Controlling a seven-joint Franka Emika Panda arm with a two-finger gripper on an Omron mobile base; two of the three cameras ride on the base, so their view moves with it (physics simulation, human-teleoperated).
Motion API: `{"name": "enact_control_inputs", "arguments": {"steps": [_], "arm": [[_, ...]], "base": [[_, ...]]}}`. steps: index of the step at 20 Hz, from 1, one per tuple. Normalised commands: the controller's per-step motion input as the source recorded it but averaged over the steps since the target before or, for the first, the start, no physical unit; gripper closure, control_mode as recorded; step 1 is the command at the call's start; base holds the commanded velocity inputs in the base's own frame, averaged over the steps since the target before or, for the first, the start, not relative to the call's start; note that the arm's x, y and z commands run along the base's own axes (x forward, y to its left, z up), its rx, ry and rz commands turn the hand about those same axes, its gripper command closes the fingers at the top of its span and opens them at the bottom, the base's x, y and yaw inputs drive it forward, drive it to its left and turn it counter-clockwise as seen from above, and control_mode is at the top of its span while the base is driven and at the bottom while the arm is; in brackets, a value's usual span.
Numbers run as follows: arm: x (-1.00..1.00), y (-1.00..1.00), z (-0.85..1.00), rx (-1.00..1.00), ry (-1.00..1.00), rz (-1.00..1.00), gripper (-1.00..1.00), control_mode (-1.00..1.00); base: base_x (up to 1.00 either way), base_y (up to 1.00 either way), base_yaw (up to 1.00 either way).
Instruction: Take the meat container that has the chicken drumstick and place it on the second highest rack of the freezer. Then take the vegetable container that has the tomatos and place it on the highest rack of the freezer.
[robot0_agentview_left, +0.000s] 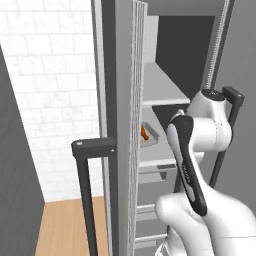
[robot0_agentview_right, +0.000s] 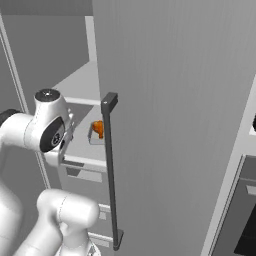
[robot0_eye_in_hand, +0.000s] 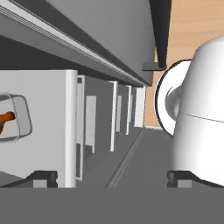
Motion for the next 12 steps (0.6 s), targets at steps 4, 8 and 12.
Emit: {"name": "enact_control_inputs", "arguments": {"steps": [4,8,12], "arm": [[-0.46,0.0,0.83,0.0,0.05,0.0,-1.0,-1.0],[-0.75,-0.12,0.41,-0.01,0.0,0.02,-1.0,-1.0],[-0.74,-0.11,0.24,-0.03,-0.09,0.0,-1.0,-1.0]], "base": [[0.0,0.0,0.0],[0.0,0.0,0.0],[0.0,0.0,0.0]]}}
